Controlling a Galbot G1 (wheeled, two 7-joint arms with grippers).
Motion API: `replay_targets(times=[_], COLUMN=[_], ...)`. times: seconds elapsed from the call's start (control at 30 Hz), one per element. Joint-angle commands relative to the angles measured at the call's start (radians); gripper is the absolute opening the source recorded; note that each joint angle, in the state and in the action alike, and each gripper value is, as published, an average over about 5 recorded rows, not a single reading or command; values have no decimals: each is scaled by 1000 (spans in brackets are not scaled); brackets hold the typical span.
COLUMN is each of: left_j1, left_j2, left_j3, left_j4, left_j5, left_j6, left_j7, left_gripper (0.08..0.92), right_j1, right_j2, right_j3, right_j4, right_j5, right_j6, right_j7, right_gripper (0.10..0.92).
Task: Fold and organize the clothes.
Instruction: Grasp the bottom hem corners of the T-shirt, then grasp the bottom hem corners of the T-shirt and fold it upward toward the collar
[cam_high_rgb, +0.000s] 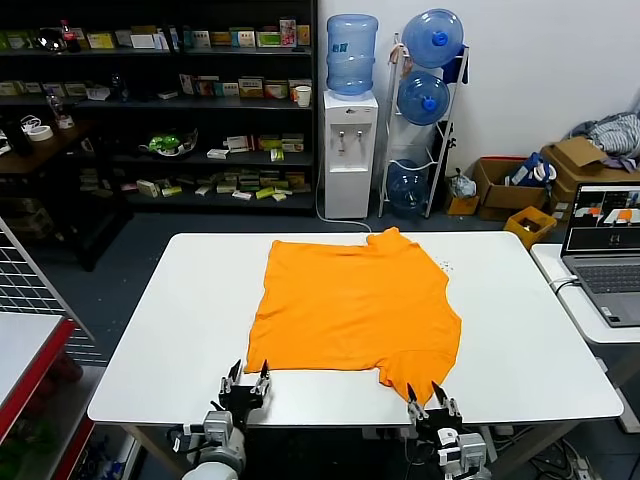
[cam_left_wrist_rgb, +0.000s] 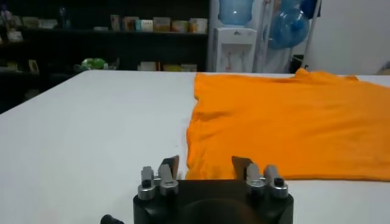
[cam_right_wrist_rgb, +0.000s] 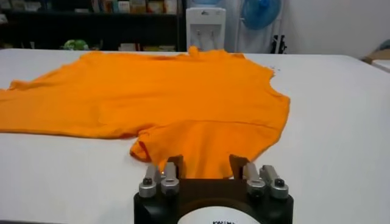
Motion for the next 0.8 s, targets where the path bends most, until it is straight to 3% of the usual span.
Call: replay_targets(times=[0.03, 0.27, 0.37, 0.53, 0.8], left_j1=[-33, -32, -30, -6, 195], left_j2=[-3, -9, -11, -5, 71], left_j3=[6, 7, 8, 19, 82], left_j4=[29, 44, 37, -34, -222], left_j5=[-5, -5, -5, -28, -41], left_j6=[24, 23, 22, 25, 38], left_j7=[0, -1, -6, -32, -67], left_gripper=[482, 282, 196, 96, 96], right_j1=[3, -2, -8, -47, -227], right_j2=[2, 2, 0, -18, -104], right_j3=[-5, -2, -2, 0, 10], right_j4=[-3, -2, 7, 59, 215], right_j5=[-3, -1, 2, 18, 51], right_j6=[-15, -10, 2, 20, 16], right_j7=[6, 8, 7, 14, 57], right_gripper=[388, 183, 130, 125, 125])
